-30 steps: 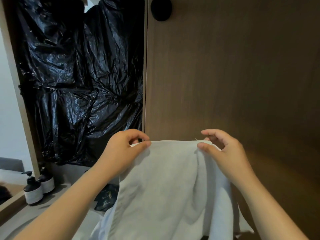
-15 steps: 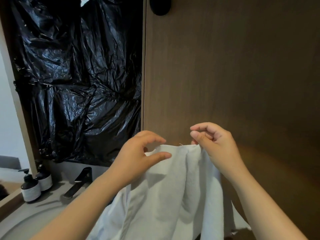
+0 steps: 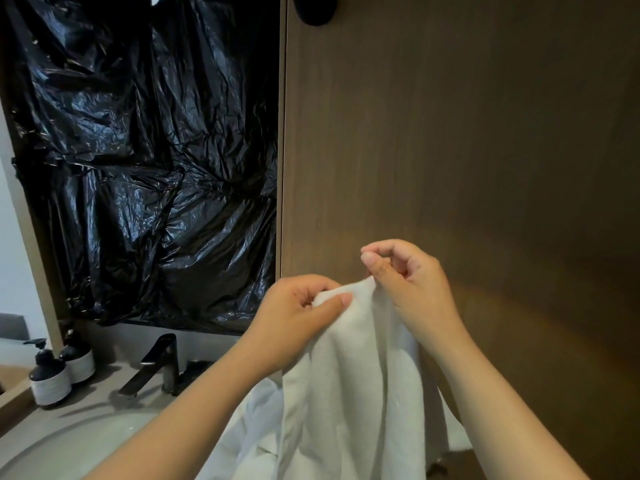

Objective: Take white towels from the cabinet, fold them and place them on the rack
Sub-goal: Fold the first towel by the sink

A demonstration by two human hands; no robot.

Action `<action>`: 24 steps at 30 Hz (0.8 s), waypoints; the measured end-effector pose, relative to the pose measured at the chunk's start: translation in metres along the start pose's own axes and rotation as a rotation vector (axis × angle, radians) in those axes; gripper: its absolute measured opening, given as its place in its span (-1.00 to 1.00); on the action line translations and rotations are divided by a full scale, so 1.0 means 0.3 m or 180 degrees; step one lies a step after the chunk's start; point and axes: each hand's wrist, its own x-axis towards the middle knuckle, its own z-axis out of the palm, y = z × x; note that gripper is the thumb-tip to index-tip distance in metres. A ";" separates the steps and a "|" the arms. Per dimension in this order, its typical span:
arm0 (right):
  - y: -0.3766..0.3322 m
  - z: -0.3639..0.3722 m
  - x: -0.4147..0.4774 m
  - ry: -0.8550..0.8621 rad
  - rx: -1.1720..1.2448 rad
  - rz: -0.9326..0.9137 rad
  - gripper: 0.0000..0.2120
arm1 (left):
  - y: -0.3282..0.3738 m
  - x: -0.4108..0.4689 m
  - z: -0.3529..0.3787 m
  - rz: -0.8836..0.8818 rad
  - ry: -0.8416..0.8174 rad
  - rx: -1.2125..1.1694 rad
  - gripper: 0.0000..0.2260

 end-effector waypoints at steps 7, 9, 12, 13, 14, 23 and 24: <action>0.082 -0.054 -0.065 -0.0990 -0.0402 0.0576 -0.81 | -0.071 0.044 -0.123 -0.0275 0.0836 0.0258 -0.86; 0.113 -0.062 -0.089 -0.1256 -0.0542 0.0689 -0.96 | -0.094 0.055 -0.146 -0.0280 0.1029 0.0582 -0.84; 0.160 -0.092 -0.112 -0.1272 -0.0853 0.0711 -0.82 | -0.138 0.059 -0.183 -0.0351 0.1243 0.0924 -0.82; 0.171 -0.104 -0.117 -0.1255 -0.0941 0.0735 -0.80 | -0.155 0.056 -0.194 -0.0385 0.1329 0.1042 -0.84; 0.182 -0.116 -0.124 -0.1270 -0.1039 0.0743 -0.79 | -0.172 0.053 -0.205 -0.0422 0.1432 0.1153 -0.86; 0.169 -0.115 -0.127 -0.0627 -0.1089 0.0124 -0.85 | -0.154 0.028 -0.197 -0.0521 0.0970 0.2497 -0.64; 0.149 -0.107 -0.116 -0.0604 -0.1149 -0.0027 -0.85 | -0.123 0.019 -0.179 -0.0264 0.0905 0.2438 -0.60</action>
